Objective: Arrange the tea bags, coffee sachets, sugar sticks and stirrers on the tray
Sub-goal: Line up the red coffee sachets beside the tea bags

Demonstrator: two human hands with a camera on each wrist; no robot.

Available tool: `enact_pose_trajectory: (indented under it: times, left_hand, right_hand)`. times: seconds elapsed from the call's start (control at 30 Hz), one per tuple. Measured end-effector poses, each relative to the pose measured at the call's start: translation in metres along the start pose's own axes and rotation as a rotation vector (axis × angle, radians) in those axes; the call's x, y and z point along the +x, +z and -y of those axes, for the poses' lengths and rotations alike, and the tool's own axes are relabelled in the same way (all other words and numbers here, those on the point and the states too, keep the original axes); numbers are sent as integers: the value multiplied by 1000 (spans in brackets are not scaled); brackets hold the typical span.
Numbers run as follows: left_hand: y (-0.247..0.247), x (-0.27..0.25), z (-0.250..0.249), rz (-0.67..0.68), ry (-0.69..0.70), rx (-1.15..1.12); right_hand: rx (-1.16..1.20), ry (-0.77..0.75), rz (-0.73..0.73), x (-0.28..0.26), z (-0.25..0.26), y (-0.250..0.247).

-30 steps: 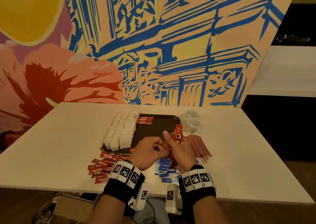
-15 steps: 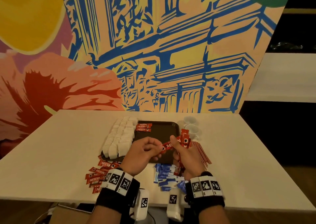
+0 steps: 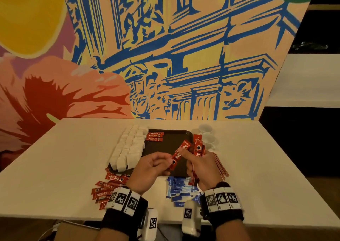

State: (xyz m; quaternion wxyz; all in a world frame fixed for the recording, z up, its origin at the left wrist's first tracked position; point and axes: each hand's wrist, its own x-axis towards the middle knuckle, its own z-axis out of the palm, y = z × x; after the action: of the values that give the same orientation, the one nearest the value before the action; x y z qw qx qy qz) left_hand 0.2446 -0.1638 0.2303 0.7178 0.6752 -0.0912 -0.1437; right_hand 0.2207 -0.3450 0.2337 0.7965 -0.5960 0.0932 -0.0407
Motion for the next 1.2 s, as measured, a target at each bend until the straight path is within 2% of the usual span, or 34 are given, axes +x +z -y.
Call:
enact_pose_trajectory:
  times: [0.1,0.2,0.27,0.37,0.47,0.6,0.93,1.0,1.1,1.2]
  left_hand:
    - [-2,3,-2,-8,25,49]
    - [1,8,-10,-4,112,142]
    - [3,14,-12,-28,151,200]
    - [3,21,-12,-112,169,196]
    - [1,25,-13,-201,147,62]
    - [-10,29,-12,-229,70,-120]
    - [-25,30,-9,-248,17,-113]
    - [-32,32,-7,-300,15,-28]
    - [-41,36,0,-372,119,304]
    - [-38,36,1,-213,260,641]
  right_hand:
    - [-182,-43,100,0,13,1]
    - [-395,-88,266,2,23,4]
    - [-465,-108,314,4,24,5]
    - [-423,-81,305,4,24,4]
    - [-436,6,239,6,17,-2]
    - [-361,56,153,9,14,-14]
    - [-242,103,134,24,12,-5]
    - [-252,123,130,28,7,-6]
    - [-274,125,78,33,0,-7]
    - [-296,127,37,36,-5,-9]
